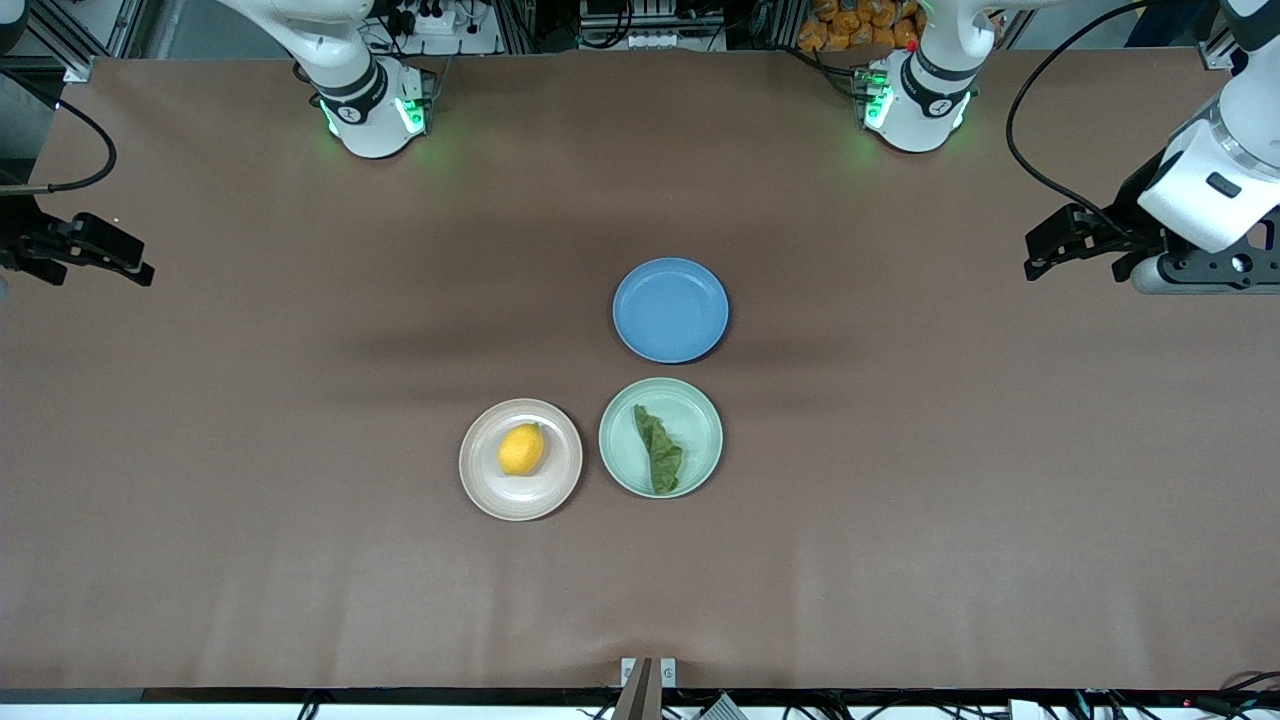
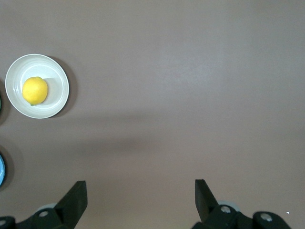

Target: Place lemon and lettuce in plates

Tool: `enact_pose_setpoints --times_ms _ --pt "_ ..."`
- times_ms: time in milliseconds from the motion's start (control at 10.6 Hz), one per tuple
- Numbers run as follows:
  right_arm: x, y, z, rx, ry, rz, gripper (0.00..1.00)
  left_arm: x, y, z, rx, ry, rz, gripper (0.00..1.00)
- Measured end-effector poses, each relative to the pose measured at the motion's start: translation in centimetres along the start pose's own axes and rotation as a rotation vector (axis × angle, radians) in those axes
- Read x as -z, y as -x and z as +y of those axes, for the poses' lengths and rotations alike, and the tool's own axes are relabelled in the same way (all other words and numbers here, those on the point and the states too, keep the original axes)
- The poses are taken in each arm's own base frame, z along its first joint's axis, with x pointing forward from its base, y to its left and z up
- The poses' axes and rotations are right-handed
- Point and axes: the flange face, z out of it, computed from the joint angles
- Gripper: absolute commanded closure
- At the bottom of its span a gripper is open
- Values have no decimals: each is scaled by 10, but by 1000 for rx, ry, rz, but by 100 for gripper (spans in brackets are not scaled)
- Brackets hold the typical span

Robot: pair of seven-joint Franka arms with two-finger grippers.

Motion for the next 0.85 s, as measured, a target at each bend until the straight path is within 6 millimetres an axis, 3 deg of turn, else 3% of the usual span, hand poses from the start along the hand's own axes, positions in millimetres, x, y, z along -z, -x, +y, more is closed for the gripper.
enact_pose_setpoints --times_ms 850 --pt "0 1 8 -13 0 -3 0 -3 -1 -1 2 -1 -7 0"
